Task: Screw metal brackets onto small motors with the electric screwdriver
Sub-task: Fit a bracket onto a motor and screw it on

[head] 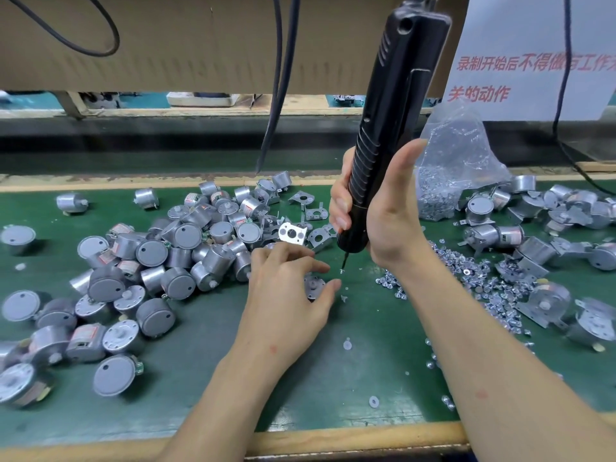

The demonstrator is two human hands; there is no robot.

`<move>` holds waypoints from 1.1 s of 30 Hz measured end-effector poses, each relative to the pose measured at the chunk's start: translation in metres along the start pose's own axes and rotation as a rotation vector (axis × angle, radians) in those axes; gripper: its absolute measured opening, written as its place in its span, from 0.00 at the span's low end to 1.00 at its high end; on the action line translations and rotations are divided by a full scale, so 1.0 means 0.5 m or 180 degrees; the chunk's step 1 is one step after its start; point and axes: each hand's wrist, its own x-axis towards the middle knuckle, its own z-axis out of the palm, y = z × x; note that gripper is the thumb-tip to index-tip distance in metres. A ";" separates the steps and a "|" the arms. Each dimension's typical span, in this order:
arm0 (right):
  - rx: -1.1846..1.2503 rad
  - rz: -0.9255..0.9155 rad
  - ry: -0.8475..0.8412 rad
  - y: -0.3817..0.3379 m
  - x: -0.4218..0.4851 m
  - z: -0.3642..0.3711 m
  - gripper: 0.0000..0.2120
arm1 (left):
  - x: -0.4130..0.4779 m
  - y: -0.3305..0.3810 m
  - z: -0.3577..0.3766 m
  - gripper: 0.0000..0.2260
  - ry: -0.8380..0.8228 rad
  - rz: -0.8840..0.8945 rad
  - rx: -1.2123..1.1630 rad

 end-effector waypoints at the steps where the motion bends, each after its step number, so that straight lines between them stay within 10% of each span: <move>1: 0.0049 0.0035 -0.0032 0.000 -0.001 0.003 0.38 | 0.000 -0.001 0.001 0.11 -0.0013 0.0010 0.0001; 33: 0.0189 0.0141 -0.0185 -0.010 -0.016 0.028 0.37 | 0.006 0.005 -0.008 0.03 -0.0193 -0.0081 -0.0359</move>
